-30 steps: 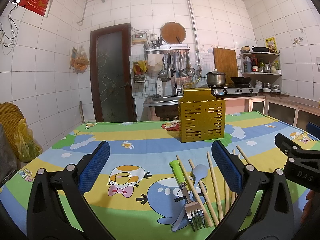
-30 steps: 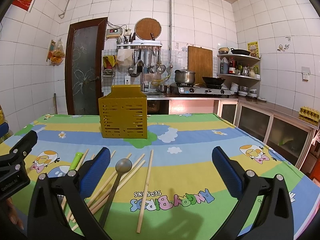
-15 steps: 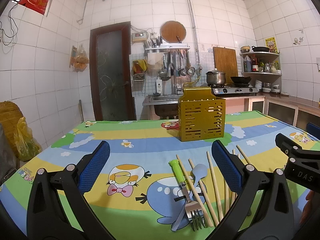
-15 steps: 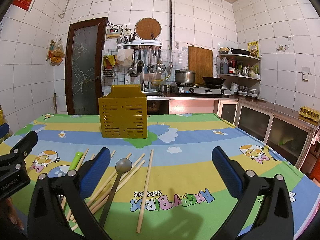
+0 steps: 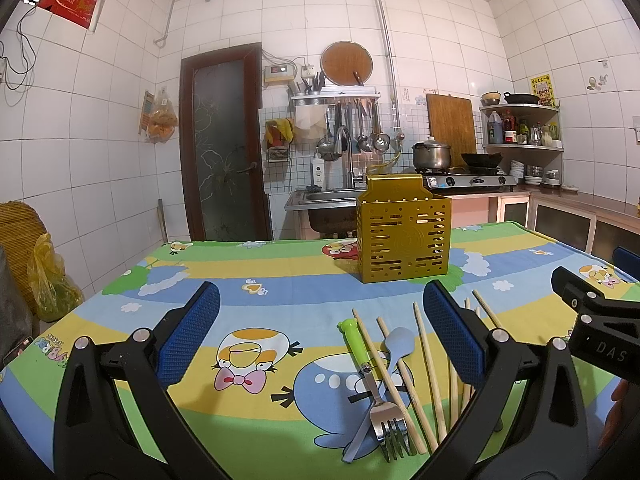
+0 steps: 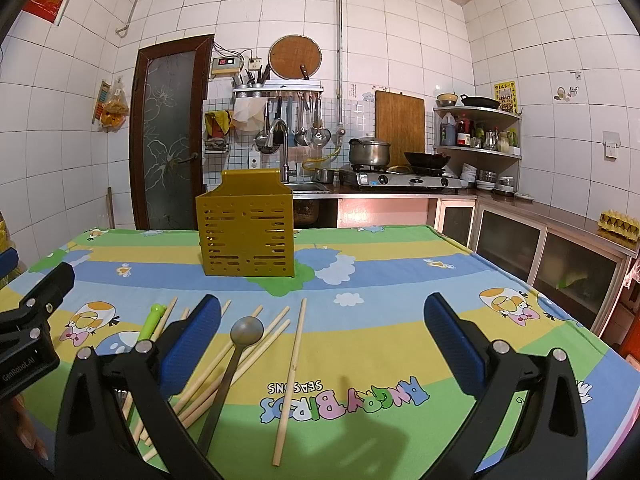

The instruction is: Organize utensils

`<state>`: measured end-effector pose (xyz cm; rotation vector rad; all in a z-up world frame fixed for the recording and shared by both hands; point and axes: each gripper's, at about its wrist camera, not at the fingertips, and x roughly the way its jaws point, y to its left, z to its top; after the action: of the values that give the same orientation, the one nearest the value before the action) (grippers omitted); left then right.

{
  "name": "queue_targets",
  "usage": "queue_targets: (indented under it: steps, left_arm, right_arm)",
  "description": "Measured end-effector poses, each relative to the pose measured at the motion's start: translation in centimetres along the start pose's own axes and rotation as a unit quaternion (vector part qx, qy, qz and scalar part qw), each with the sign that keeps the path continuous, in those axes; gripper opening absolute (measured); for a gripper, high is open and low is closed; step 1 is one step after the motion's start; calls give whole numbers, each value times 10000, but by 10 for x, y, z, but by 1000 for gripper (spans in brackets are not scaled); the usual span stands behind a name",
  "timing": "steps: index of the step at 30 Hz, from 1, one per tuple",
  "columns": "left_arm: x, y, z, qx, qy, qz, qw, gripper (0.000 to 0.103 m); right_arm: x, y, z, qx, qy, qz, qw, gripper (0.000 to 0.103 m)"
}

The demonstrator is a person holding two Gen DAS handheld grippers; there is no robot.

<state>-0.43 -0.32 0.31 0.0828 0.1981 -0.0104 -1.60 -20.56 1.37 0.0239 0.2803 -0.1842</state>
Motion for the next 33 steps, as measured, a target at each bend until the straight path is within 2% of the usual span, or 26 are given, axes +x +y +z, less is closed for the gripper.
queue_targets:
  steps: [24, 29, 33]
  left_arm:
    - [5, 6, -1, -108, 22, -18, 9999, 98]
    - [10, 11, -1, -199, 159, -69, 9997, 98]
    - [18, 13, -1, -211, 416, -137, 9988, 98]
  right_arm:
    - [5, -1, -7, 36, 61, -98, 9999, 99]
    - [7, -2, -6, 53, 143, -123, 9998, 99]
    - [11, -1, -4, 24, 281, -147, 9995, 99]
